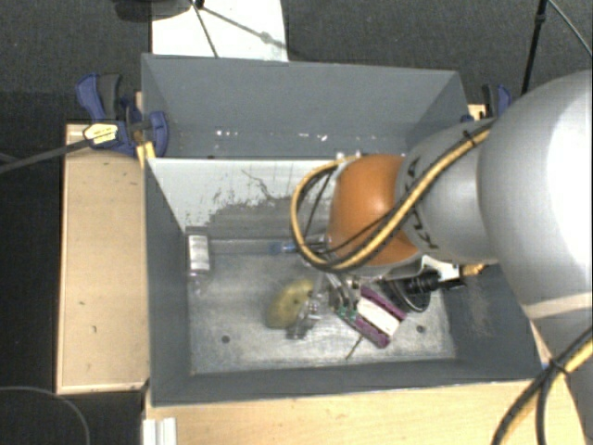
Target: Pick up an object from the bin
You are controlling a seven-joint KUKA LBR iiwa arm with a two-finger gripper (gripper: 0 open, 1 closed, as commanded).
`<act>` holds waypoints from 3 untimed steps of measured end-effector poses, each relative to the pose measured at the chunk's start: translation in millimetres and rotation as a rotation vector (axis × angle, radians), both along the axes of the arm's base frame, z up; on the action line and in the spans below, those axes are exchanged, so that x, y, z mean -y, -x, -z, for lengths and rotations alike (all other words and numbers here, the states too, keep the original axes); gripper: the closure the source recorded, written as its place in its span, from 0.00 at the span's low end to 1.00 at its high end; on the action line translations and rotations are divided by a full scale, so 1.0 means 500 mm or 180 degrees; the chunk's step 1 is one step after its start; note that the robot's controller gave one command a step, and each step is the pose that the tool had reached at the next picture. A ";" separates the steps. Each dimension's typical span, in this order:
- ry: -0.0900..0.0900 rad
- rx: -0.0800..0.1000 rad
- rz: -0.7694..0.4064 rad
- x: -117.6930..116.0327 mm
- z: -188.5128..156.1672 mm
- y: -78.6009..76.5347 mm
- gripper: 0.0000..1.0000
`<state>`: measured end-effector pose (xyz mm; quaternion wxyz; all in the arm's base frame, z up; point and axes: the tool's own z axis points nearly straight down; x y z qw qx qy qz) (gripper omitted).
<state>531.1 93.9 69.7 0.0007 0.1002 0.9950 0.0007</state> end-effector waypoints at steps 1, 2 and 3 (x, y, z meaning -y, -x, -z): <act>-0.0004 -0.0005 0.0005 -0.001 -0.004 0.000 1.00; -0.0001 0.0030 0.0027 0.045 -0.287 -0.015 1.00; 0.0002 0.0003 0.0027 0.044 -0.278 -0.011 1.00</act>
Offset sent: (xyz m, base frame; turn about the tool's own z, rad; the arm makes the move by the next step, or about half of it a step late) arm 0.0000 0.0000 0.0000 0.0000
